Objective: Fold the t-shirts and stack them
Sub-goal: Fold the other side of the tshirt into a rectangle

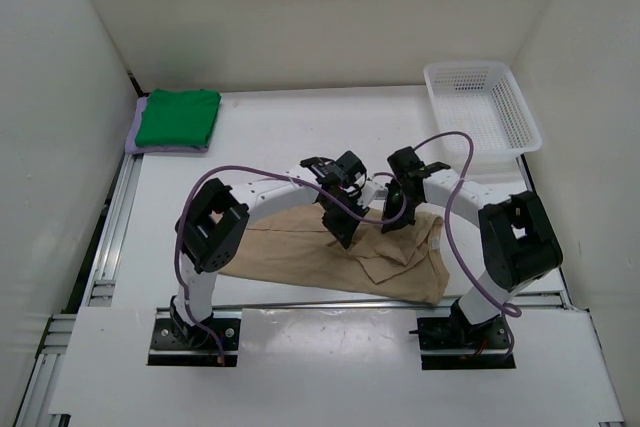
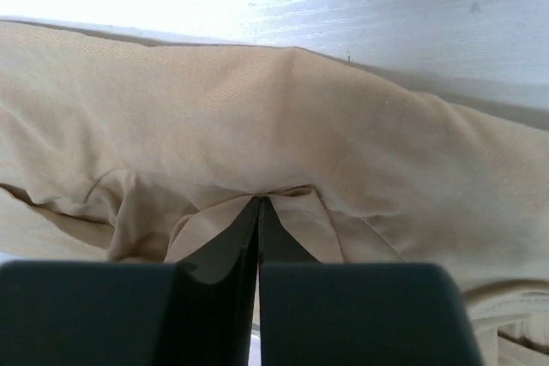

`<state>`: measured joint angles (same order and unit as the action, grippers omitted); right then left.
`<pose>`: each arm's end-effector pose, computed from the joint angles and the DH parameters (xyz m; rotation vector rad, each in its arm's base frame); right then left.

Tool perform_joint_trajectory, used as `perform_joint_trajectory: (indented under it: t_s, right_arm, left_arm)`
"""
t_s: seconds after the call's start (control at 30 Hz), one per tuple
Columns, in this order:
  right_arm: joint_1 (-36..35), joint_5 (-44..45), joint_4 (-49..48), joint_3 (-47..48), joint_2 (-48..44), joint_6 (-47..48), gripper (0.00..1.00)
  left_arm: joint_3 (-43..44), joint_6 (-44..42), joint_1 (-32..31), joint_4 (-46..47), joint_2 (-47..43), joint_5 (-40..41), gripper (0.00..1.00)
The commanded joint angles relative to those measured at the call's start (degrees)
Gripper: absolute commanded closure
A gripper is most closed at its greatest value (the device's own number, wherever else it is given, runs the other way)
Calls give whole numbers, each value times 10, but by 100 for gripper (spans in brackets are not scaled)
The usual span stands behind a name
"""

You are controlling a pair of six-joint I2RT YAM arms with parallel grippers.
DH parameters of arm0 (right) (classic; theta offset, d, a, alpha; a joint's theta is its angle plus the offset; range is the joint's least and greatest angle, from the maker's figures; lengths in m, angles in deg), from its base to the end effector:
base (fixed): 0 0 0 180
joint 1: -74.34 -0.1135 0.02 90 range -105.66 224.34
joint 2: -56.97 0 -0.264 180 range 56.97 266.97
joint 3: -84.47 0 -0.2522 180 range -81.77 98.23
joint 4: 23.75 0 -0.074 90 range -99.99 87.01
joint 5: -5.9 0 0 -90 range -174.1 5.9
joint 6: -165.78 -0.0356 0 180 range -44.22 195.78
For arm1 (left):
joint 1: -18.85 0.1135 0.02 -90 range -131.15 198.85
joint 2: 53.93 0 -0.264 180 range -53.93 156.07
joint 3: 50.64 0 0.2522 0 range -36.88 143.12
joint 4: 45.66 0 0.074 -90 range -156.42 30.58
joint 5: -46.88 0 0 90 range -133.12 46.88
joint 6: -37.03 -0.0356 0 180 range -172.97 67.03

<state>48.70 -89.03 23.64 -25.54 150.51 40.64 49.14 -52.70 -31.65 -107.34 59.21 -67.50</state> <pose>0.2721 0.1340 0.1728 0.2175 2.8690 0.3512 0.2409 -0.3154 0.1952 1.3489 2.6773 -0.7535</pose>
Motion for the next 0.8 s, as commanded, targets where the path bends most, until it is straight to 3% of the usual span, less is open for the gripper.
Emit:
perform_joint_trajectory:
  t_s: [0.0, 0.07, 0.1, 0.23, 0.7, 0.77]
  right_arm:
    - [5, 5, 9, -16, -25, 6, 100]
    - [10, 17, 9, -29, -48, -6, 87]
    - [10, 34, 9, -37, -55, -6, 73]
    - [16, 24, -3, -44, -66, 16, 56]
    - [16, -15, -40, -31, -16, 35, 47]
    - [16, -20, -40, -25, -16, 35, 60]
  left_arm:
    - [13, -3, -1, -5, -22, -21, 90]
    - [6, -3, -1, -10, -29, -26, 90]
    - [-1, -3, -1, -18, -29, -26, 90]
    - [-30, -3, -1, -30, -29, -38, 90]
    - [-48, -3, -1, -30, -13, -44, 88]
    - [-48, -3, -1, -30, -13, -44, 88]
